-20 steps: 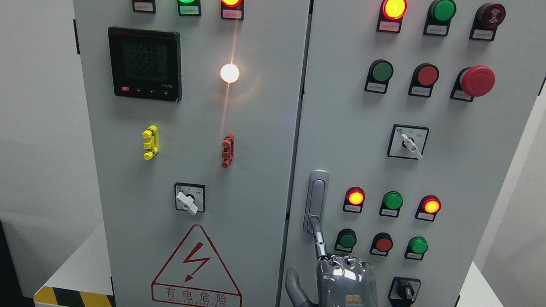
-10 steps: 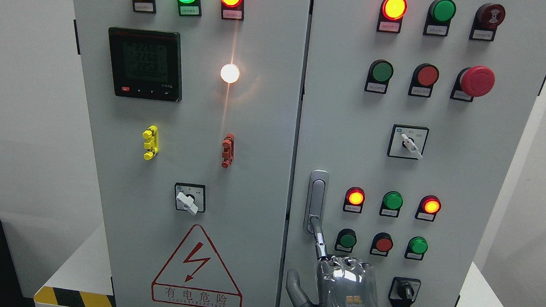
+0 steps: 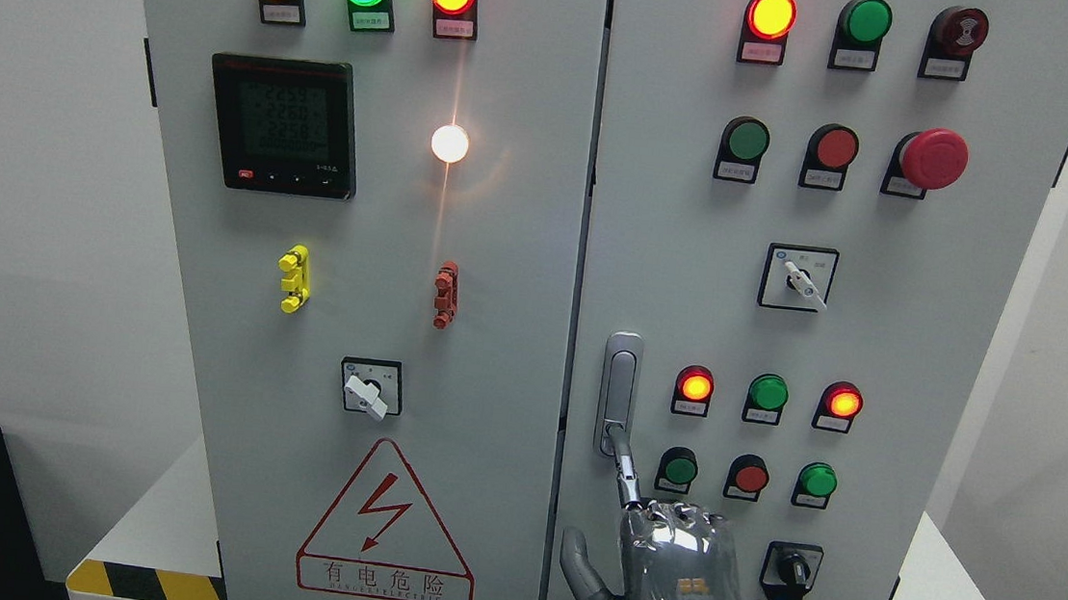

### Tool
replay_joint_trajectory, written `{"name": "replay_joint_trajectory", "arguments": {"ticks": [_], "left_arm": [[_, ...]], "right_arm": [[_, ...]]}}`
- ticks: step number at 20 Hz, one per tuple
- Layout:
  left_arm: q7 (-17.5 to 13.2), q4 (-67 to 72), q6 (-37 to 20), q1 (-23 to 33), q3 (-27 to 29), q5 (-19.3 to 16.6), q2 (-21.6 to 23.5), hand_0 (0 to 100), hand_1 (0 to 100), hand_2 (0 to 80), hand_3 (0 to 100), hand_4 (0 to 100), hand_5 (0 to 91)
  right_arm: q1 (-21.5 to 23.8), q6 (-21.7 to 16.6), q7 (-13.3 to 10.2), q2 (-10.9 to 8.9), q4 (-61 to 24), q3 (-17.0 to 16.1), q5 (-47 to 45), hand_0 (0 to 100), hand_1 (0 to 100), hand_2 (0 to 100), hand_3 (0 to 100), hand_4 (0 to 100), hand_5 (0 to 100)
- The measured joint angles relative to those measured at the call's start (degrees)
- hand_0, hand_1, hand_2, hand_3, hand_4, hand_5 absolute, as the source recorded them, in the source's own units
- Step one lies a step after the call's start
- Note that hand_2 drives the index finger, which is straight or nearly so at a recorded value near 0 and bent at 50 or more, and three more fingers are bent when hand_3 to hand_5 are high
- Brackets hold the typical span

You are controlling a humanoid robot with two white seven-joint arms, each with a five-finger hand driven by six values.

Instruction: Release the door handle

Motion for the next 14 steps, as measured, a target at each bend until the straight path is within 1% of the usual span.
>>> {"name": "replay_joint_trajectory", "arguments": {"ticks": [14], "left_arm": [[0.0, 0.0, 0.0, 0.0, 0.0, 0.0, 0.0, 12, 56, 0.0, 0, 0, 0.0]], "right_arm": [[0.3, 0.0, 0.0, -0.05, 0.1, 0.1, 0.0, 48, 26, 3, 100, 100, 100]]}}
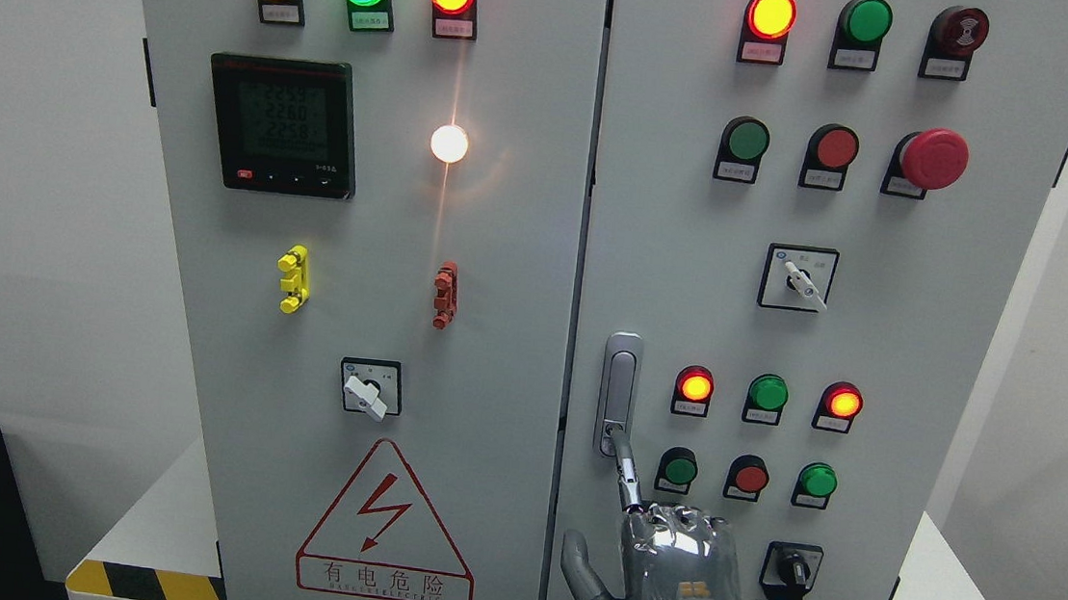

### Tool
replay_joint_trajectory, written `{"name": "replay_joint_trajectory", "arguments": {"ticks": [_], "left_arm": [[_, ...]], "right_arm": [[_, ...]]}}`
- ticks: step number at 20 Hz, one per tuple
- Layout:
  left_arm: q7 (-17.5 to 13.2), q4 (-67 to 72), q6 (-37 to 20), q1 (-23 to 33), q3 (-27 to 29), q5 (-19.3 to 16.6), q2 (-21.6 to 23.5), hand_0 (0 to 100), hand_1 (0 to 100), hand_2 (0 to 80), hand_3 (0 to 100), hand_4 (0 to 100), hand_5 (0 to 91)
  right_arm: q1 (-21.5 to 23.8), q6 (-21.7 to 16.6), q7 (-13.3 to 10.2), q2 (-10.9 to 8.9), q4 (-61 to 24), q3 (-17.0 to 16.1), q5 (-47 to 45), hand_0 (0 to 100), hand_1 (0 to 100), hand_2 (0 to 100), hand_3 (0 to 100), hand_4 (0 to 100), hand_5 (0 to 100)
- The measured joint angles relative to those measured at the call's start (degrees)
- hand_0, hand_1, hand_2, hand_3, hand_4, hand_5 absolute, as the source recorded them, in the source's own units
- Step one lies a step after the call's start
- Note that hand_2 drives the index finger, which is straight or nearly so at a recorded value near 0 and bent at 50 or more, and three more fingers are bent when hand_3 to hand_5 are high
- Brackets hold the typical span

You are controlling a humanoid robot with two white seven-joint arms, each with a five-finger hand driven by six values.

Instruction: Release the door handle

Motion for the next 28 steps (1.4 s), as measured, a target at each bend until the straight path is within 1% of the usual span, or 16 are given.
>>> {"name": "replay_joint_trajectory", "arguments": {"ticks": [25, 28], "left_arm": [[0.0, 0.0, 0.0, 0.0, 0.0, 0.0, 0.0, 12, 56, 0.0, 0, 0, 0.0], [0.0, 0.0, 0.0, 0.0, 0.0, 0.0, 0.0, 12, 56, 0.0, 0, 0, 0.0]], "right_arm": [[0.4, 0.0, 0.0, 0.02, 2.1, 0.2, 0.3, 47, 26, 4, 100, 100, 100], [0.4, 0.0, 0.0, 0.02, 2.1, 0.2, 0.3, 47, 26, 6, 100, 100, 100]]}}
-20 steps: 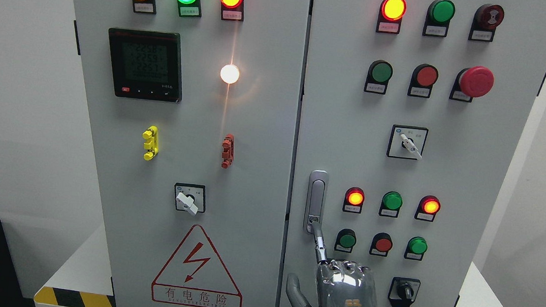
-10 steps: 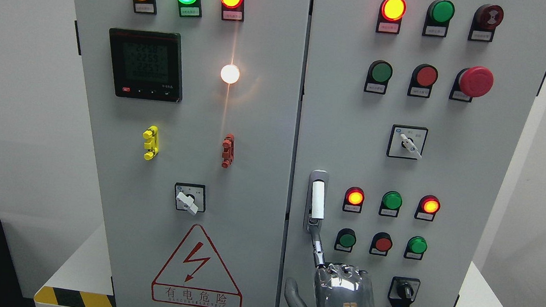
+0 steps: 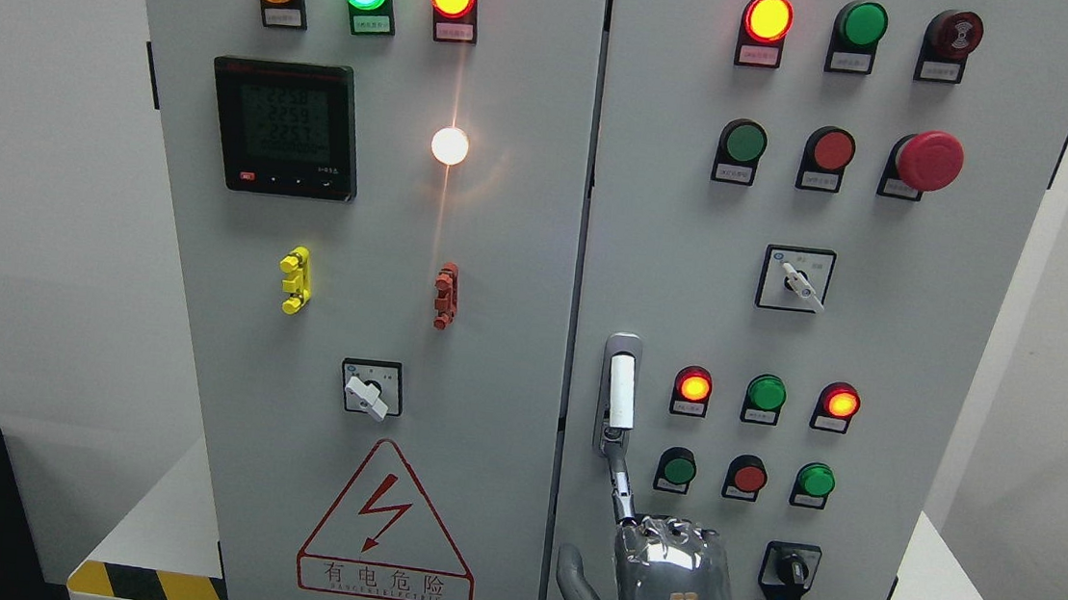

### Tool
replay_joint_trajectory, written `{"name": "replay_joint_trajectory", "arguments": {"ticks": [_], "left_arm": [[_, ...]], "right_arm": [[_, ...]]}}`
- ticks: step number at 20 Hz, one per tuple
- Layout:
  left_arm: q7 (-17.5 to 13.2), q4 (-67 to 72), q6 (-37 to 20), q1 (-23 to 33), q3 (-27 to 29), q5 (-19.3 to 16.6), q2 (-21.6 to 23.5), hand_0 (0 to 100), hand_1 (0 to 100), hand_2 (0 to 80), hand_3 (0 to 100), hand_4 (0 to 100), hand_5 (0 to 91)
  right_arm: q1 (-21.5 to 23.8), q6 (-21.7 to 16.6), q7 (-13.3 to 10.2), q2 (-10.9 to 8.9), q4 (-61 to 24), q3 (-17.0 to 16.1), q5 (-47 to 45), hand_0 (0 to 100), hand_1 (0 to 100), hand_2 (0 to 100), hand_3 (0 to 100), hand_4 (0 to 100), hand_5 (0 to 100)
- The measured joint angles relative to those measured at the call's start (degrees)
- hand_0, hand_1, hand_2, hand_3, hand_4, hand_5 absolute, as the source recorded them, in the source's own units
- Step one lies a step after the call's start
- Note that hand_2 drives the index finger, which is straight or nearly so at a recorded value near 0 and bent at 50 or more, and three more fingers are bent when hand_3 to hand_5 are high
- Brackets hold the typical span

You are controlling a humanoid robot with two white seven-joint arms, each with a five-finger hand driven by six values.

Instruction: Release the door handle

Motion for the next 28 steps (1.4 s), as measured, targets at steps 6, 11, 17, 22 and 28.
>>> {"name": "replay_joint_trajectory", "arguments": {"ticks": [6, 11, 17, 22, 28], "left_arm": [[0.0, 0.0, 0.0, 0.0, 0.0, 0.0, 0.0, 12, 56, 0.0, 0, 0, 0.0], [0.0, 0.0, 0.0, 0.0, 0.0, 0.0, 0.0, 12, 56, 0.0, 0, 0, 0.0], [0.0, 0.0, 0.0, 0.0, 0.0, 0.0, 0.0, 12, 56, 0.0, 0, 0, 0.0], [0.0, 0.0, 0.0, 0.0, 0.0, 0.0, 0.0, 12, 56, 0.0, 0, 0, 0.0], [0.0, 0.0, 0.0, 0.0, 0.0, 0.0, 0.0, 12, 56, 0.0, 0, 0, 0.0]], "right_arm": [[0.0, 0.0, -0.3, -0.02, -0.2, 0.0, 0.0, 47, 27, 10, 100, 100, 100], [0.0, -0.1, -0.3, -0.03, -0.4, 0.0, 0.0, 47, 27, 14, 100, 100, 100], [0.2, -0.1, -0.4, -0.06, -0.8, 0.1, 0.0, 46, 27, 21, 100, 100, 100], [0.4, -0.1, -0.5, -0.10, -0.9, 0.1, 0.0, 46, 28, 23, 100, 99, 100], [0.4, -0.1, -0.6, -0.12, -0.8, 0.1, 0.0, 46, 28, 25, 100, 99, 100]]}}
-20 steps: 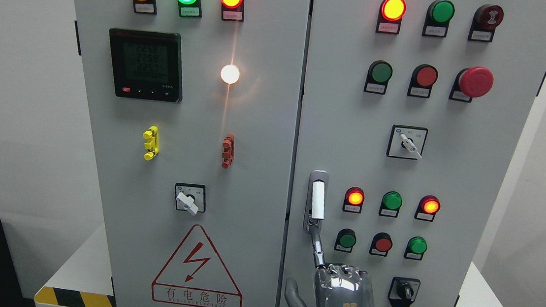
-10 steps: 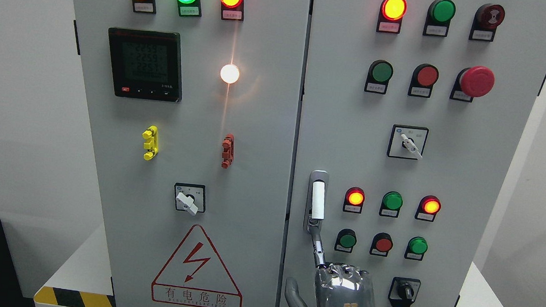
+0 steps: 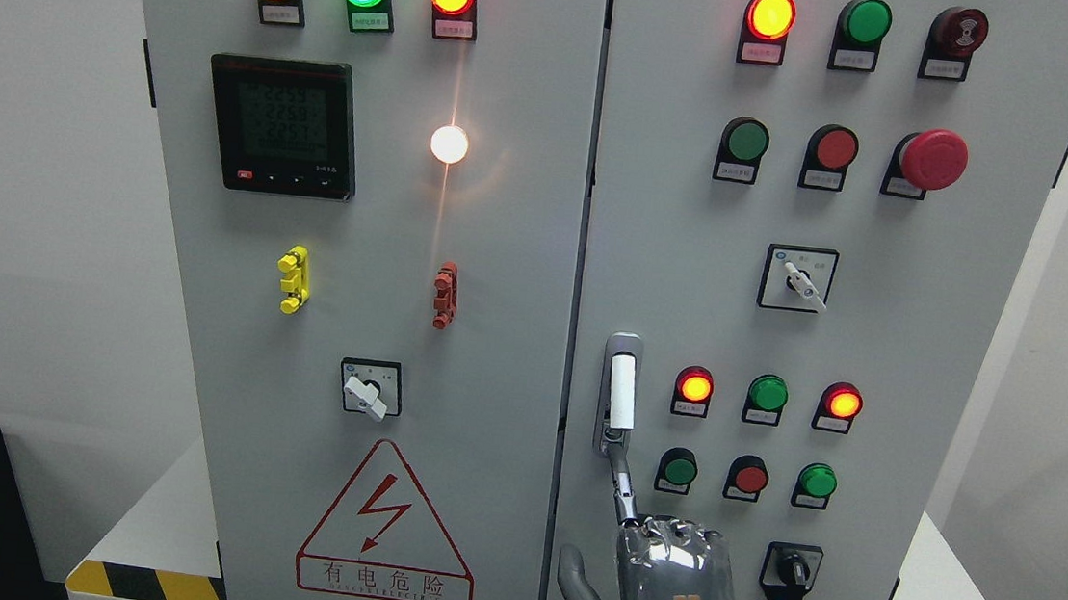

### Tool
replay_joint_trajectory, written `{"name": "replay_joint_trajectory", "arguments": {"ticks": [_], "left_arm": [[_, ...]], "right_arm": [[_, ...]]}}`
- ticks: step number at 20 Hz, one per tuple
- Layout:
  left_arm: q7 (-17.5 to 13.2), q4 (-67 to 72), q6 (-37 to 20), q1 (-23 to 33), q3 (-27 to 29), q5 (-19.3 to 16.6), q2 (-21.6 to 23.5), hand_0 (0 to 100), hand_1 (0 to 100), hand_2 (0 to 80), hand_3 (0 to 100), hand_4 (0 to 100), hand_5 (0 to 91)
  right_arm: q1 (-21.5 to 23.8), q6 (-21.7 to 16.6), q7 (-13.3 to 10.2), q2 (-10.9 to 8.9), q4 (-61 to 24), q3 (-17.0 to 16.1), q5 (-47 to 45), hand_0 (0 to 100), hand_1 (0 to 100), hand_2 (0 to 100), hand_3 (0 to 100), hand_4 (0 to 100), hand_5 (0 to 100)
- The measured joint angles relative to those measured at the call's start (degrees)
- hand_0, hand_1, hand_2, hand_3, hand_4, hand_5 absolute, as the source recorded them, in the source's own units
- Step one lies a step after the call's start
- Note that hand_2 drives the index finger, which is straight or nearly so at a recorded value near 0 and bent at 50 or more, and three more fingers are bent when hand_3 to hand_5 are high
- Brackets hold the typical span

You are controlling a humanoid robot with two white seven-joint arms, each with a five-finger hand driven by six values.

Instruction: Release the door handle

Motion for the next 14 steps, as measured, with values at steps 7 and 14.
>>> {"name": "replay_joint_trajectory", "arguments": {"ticks": [7, 14], "left_arm": [[0.0, 0.0, 0.0, 0.0, 0.0, 0.0, 0.0, 12, 56, 0.0, 0, 0, 0.0], [0.0, 0.0, 0.0, 0.0, 0.0, 0.0, 0.0, 12, 56, 0.0, 0, 0, 0.0]], "right_arm": [[-0.2, 0.0, 0.0, -0.01, 0.2, 0.0, 0.0, 45, 28, 25, 100, 99, 100], [-0.4, 0.0, -0.1, -0.02, -0.3, 0.0, 0.0, 45, 29, 29, 100, 98, 100]]}}
